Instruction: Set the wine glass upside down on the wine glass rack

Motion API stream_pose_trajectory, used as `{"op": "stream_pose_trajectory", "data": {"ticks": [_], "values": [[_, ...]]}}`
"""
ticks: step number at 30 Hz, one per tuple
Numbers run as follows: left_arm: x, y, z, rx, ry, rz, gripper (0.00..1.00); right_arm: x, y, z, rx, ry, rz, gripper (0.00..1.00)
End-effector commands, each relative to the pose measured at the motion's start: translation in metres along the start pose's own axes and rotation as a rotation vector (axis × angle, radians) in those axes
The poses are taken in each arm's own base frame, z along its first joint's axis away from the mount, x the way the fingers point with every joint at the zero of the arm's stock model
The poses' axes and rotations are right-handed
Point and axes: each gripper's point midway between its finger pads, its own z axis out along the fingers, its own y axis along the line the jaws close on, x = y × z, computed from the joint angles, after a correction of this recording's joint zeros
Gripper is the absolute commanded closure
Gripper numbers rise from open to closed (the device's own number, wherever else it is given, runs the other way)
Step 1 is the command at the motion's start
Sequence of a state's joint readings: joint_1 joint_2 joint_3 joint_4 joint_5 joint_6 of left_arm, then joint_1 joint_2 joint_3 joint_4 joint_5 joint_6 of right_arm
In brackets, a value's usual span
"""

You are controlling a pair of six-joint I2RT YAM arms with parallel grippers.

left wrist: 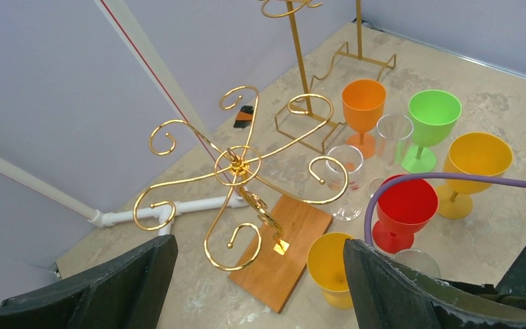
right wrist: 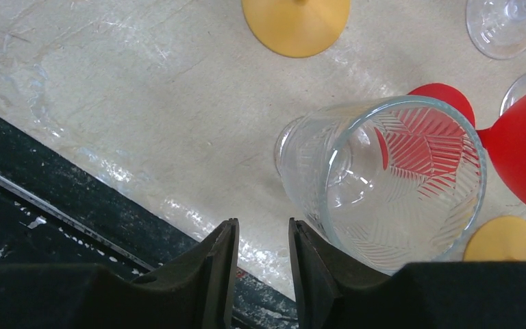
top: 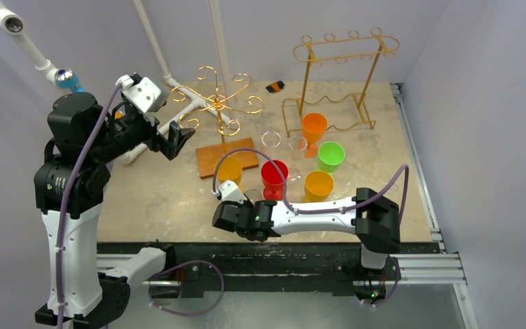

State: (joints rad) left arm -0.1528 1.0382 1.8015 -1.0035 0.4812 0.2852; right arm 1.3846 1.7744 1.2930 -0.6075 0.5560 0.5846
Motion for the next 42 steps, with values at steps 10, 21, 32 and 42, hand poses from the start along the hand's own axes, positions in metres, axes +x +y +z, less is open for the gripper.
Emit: {"op": "stream_pose_trajectory", "data": {"ticks": [10, 21, 32, 42], "values": [[0.032, -0.003, -0.015, -0.082, 0.146, -0.190, 0.00, -0.074, -0.013, -0.082, -0.110, -0.209, 0.082, 0.49], [0.028, -0.002, -0.016, -0.078, 0.140, -0.180, 0.00, -0.054, -0.018, -0.036, -0.079, -0.137, 0.064, 0.50], [0.027, -0.010, -0.014, -0.028, 0.148, -0.192, 0.00, -0.033, -0.007, -0.008, -0.089, -0.078, 0.030, 0.56], [0.024, -0.009, -0.017, -0.039, 0.147, -0.191, 0.00, -0.018, -0.006, 0.002, -0.096, -0.031, 0.003, 0.78]]}}
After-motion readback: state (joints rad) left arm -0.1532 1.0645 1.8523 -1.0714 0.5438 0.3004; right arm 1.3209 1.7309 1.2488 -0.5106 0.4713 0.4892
